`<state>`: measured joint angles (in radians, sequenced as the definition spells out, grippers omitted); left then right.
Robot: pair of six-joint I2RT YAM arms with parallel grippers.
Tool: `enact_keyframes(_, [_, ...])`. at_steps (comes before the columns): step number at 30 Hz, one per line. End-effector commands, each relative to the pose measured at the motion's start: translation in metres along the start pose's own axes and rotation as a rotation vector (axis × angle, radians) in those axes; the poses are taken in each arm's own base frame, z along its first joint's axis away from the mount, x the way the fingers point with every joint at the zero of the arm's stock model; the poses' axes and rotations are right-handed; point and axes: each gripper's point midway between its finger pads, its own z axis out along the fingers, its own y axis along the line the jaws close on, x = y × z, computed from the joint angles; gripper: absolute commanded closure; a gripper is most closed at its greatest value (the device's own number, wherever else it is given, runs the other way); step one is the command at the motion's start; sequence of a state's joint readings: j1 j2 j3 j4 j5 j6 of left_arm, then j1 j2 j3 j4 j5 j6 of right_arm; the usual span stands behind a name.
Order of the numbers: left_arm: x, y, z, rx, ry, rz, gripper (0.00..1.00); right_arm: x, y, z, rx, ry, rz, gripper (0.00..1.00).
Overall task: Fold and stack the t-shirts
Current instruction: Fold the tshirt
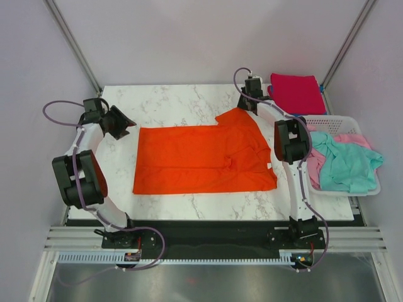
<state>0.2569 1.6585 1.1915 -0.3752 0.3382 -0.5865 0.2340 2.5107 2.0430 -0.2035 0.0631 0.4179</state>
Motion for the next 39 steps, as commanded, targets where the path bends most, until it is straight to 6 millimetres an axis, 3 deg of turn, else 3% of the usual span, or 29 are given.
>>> enact_keyframes(1, [-0.031,-0.008,0.022,-0.043,-0.037,0.090,0.42,0.043,0.000,-0.001,-0.007,0.122,0.008,0.99])
enact_keyframes(6, [-0.048,0.001,0.062,-0.123,-0.009,0.176,0.44,0.054,0.002,-0.004,-0.046,0.132,0.028,1.00])
enact_keyframes(9, [-0.054,0.004,0.077,-0.136,-0.001,0.188,0.45,0.058,0.006,-0.008,-0.077,0.131,0.043,1.00])
enact_keyframes(13, [-0.042,0.018,0.098,-0.168,0.058,0.184,0.47,0.059,0.007,-0.009,-0.089,0.130,0.047,1.00])
enact_keyframes(20, [-0.007,0.016,0.119,-0.210,0.118,0.280,0.47,0.062,0.007,-0.008,-0.090,0.138,0.050,1.00])
enact_keyframes(34, [0.000,0.031,0.131,-0.274,0.137,0.307,0.51,0.075,0.000,-0.008,-0.078,0.165,0.039,1.00])
enact_keyframes(39, [0.004,0.027,0.132,-0.258,0.151,0.321,0.66,0.076,-0.001,-0.007,-0.078,0.166,0.037,1.00])
